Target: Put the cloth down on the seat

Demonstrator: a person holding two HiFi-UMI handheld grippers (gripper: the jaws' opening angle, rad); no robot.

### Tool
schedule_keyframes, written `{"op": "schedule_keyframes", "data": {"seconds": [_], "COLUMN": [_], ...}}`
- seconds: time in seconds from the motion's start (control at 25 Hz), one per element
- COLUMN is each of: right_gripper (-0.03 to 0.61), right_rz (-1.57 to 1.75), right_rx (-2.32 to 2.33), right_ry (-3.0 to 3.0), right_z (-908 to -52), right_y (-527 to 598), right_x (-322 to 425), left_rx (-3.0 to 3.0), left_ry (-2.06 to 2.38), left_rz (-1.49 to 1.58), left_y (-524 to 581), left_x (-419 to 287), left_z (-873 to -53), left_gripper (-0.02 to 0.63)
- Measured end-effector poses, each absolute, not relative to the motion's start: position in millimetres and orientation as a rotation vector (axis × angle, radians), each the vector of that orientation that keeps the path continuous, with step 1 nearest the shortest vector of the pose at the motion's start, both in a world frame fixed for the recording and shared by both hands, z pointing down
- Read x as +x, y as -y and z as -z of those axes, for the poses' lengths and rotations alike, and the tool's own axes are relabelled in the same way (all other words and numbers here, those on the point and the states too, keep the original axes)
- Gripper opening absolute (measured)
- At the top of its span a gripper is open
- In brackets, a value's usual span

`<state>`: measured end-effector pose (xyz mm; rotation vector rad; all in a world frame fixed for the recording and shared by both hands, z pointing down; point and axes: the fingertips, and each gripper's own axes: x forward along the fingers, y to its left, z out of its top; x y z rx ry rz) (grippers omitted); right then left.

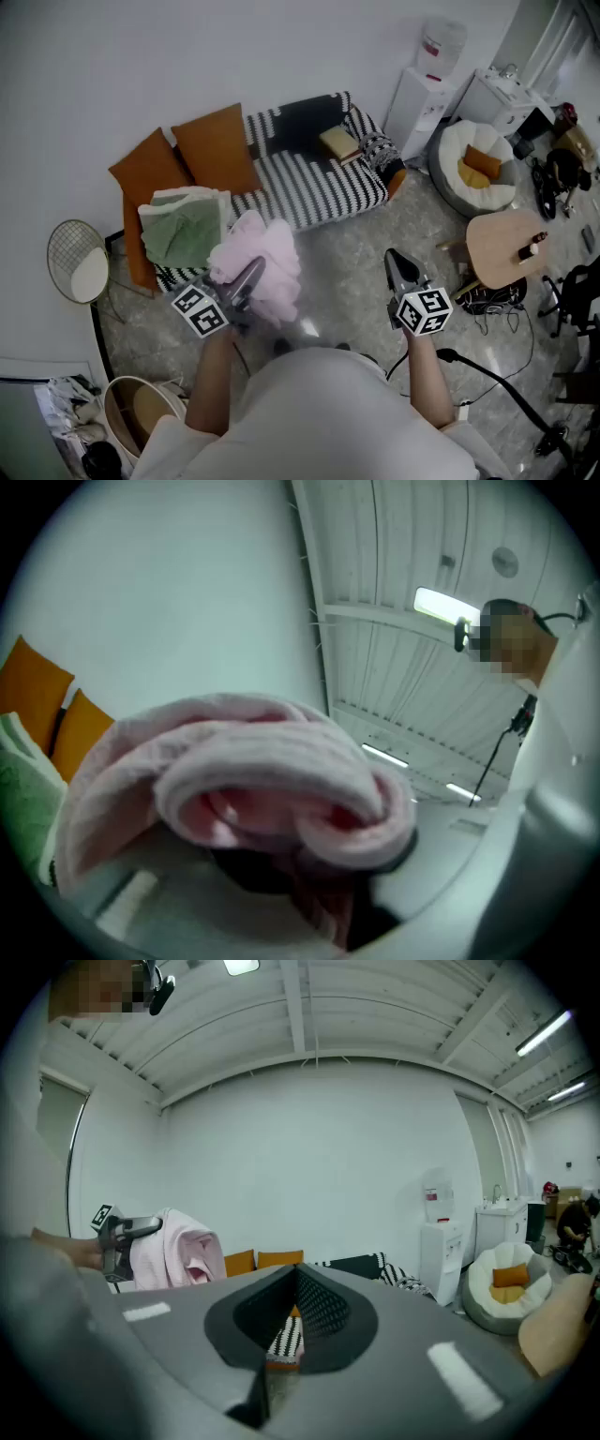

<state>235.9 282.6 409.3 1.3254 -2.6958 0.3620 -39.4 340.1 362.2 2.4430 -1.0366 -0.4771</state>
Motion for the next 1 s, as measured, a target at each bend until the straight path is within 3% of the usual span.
{"op": "schedule_keyframes", "data": {"seconds": [1.0], "right_gripper": [0.003], "right_rz": [-0.390], "right_rx": [1.367], "right_ry": [2.642], "right_z": [-417.1], "right_y": [-297.3], "right_x": [218.9], "left_rx": [2.461], "left_ry": [0.974], "left_rz": [0.490], "left_y": [-345.5], "left_x": [-54.8], "left_z": [-368.1], "left_gripper": [0.127]}}
